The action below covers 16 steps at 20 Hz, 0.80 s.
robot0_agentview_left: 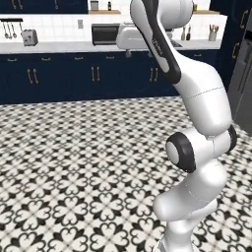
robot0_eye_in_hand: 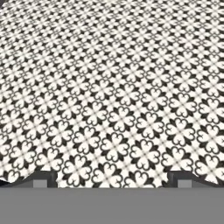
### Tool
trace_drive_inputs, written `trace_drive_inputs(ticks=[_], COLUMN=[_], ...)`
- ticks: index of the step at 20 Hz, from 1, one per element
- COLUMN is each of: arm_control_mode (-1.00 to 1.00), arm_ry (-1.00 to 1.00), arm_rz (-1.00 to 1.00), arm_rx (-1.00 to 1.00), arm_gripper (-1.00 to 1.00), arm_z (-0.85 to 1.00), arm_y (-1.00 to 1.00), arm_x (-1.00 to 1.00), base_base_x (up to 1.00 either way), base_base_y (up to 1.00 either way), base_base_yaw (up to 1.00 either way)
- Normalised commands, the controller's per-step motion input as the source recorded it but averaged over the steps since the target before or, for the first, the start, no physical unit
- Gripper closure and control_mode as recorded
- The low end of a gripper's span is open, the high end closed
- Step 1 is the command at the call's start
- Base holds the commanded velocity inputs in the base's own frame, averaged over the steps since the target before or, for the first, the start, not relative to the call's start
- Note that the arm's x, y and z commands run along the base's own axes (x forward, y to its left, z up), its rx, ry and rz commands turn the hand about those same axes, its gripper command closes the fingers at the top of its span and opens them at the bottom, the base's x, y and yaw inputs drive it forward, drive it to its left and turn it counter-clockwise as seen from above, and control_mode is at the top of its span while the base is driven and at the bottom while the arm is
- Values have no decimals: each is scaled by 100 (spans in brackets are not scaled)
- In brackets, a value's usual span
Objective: Gather all objects into one cabinet and sort the glasses and bowls to opposite sides.
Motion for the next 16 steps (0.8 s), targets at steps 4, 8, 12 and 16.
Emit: trace_drive_inputs(ticks=[4,8,12,16], arm_control_mode=[100,100,100,100], arm_ry=[0,0,0,0], arm_rz=[0,0,0,0], arm_rx=[0,0,0,0], arm_gripper=[-100,-100,-100,-100], arm_z=[0,0,0,0], arm_y=[0,0,0,0], arm_x=[0,0,0,0], base_base_x=[75,100,100,100], base_base_y=[100,100,91,-19], base_base_yaw=[-13,-15,-8,8])
